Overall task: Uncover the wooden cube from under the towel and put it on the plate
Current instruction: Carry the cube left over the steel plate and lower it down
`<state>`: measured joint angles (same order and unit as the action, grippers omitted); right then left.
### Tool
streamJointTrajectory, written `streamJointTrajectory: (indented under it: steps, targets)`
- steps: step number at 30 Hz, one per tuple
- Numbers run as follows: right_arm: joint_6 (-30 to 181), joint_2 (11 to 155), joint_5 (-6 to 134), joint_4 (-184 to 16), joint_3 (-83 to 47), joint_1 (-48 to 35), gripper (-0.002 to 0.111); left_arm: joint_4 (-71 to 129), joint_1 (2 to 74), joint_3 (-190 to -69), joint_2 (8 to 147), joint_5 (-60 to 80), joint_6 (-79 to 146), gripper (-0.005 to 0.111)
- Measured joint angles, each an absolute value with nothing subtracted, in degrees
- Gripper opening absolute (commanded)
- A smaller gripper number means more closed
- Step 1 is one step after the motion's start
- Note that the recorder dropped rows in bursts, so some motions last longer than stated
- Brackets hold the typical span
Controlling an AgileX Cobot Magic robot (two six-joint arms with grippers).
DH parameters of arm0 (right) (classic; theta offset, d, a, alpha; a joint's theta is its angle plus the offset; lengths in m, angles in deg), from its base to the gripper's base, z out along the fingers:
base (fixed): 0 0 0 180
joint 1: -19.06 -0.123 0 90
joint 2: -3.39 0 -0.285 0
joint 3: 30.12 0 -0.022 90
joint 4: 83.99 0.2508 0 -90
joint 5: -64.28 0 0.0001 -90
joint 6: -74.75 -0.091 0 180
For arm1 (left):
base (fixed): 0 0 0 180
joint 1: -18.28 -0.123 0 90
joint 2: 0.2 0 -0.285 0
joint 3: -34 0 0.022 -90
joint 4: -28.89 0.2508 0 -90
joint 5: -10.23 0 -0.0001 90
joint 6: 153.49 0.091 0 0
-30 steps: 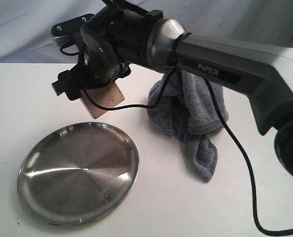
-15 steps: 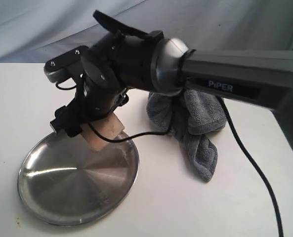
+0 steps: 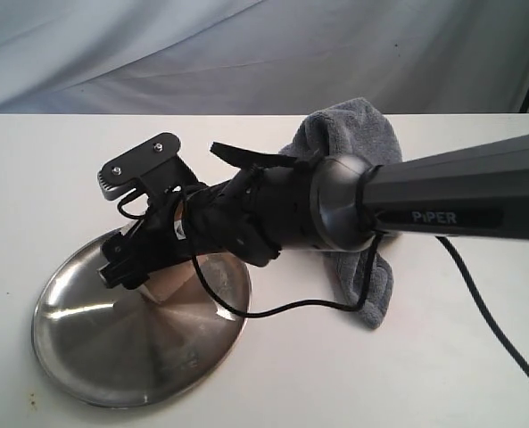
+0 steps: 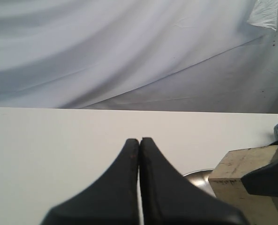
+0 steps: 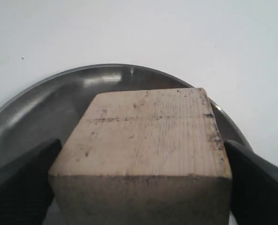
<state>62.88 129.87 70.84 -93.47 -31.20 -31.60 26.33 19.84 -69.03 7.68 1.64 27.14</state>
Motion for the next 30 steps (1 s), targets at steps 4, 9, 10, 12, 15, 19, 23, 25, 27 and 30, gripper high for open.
streamJointTrajectory:
  steps: [4, 9, 10, 12, 15, 19, 23, 25, 27, 30]
  targets:
    - [62.97, 129.87, 67.08, -93.47, -29.87, -32.41, 0.047, 26.33, 19.84, -69.03, 7.68, 1.64, 27.14, 0.001]
    - [62.97, 129.76, 64.28, -93.58, -29.87, -34.06, 0.047, 26.33, 19.84, -69.03, 7.68, 1.64, 27.14, 0.001]
    - [62.97, 129.76, 64.28, -93.58, -29.87, -34.45, 0.047, 26.33, 19.84, -69.03, 7.68, 1.64, 27.14, 0.001]
    - [62.87, 129.76, 63.43, -93.68, -29.87, -35.14, 0.047, 26.33, 19.84, -69.03, 7.68, 1.64, 27.14, 0.001]
    - [62.87, 129.76, 63.34, -93.68, -29.87, -35.76, 0.047, 26.33, 19.84, -69.03, 7.68, 1.64, 27.14, 0.001]
    - [62.87, 129.76, 63.44, -93.68, -29.87, -35.90, 0.047, 26.33, 19.84, -69.03, 7.68, 1.64, 27.14, 0.001]
    - [62.87, 129.76, 63.79, -93.80, -29.87, -35.90, 0.047, 26.33, 19.84, -69.03, 7.68, 1.64, 27.14, 0.001]
    - [62.87, 129.76, 64.60, -93.79, -29.87, -35.90, 0.047, 26.33, 19.84, -69.03, 7.68, 1.64, 27.14, 0.001]
    - [62.87, 129.76, 66.00, -93.91, -29.87, -35.90, 0.047, 26.33, 19.84, -69.03, 7.68, 1.64, 27.14, 0.001]
    - [62.87, 129.76, 67.59, -93.91, -29.07, -35.90, 0.047, 26.33, 19.84, -69.03, 7.68, 1.64, 27.14, 0.001]
